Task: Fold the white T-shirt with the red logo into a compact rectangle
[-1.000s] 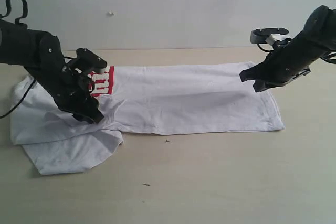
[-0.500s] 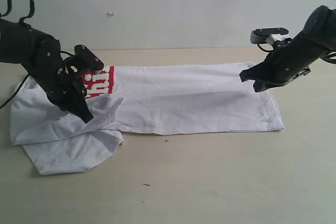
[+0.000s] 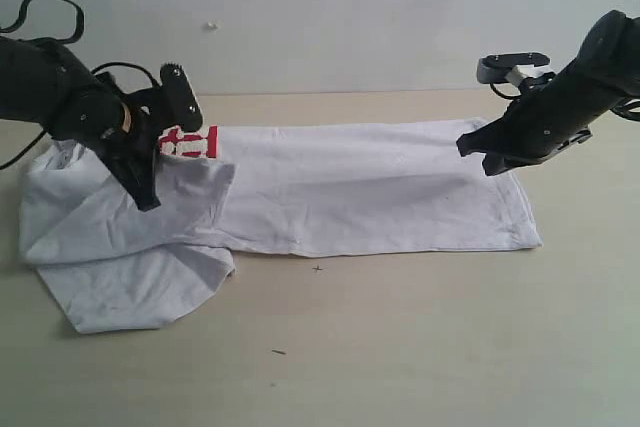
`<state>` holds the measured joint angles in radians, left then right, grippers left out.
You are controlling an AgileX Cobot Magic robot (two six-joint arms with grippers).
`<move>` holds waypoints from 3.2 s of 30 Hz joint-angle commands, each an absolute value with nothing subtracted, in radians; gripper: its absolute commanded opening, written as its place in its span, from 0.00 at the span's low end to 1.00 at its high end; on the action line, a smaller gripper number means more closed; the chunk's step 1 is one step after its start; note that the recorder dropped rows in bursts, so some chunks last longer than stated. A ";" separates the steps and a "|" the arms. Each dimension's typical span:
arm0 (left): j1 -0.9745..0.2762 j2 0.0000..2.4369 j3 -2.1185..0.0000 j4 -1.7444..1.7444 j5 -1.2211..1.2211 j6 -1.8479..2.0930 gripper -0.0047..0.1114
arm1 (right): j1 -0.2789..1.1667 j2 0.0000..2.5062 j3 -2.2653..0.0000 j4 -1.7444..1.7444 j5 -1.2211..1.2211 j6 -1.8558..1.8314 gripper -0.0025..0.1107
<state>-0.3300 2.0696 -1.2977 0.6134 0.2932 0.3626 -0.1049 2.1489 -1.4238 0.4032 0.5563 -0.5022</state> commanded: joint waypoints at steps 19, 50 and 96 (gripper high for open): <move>-0.330 1.976 -1.303 0.471 0.363 0.021 0.29 | -0.104 2.141 -1.423 0.409 0.552 -0.515 0.02; -0.617 1.903 -0.955 0.230 0.545 0.094 0.53 | -0.104 2.141 -1.423 0.419 0.588 -0.512 0.02; -0.474 1.954 -1.154 1.360 0.295 -0.249 0.54 | -0.104 2.141 -1.423 0.441 0.569 -0.515 0.02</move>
<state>-0.4820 1.9546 -1.1398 1.3415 0.3240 -0.1740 -0.1049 2.1489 -1.4238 0.4347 0.5792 -0.5062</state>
